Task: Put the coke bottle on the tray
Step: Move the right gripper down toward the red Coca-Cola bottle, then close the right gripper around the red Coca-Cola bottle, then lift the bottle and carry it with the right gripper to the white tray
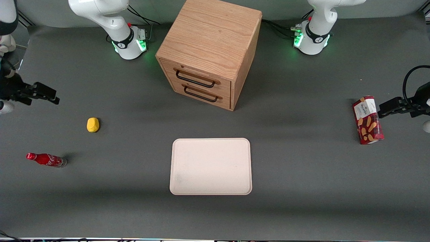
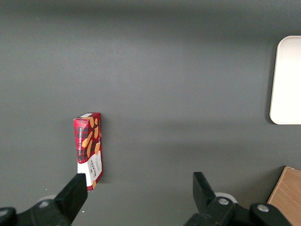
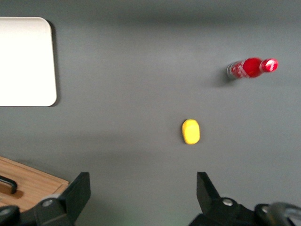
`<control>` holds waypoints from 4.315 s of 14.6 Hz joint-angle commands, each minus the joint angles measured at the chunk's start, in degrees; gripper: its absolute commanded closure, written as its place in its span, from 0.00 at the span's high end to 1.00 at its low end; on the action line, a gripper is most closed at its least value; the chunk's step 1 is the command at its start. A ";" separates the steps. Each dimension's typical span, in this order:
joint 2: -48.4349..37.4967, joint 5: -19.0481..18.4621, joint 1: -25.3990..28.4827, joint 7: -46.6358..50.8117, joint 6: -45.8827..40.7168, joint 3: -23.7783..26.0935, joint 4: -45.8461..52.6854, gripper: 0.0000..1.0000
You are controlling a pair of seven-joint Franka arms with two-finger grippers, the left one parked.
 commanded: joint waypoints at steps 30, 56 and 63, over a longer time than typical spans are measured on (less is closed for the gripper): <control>36.80 23.50 -6.61 -56.58 27.63 -21.56 6.96 1.00; 33.03 20.28 -3.97 -48.44 12.19 -20.87 16.60 0.00; 31.36 9.55 -0.55 -32.78 -8.92 -13.77 38.75 0.00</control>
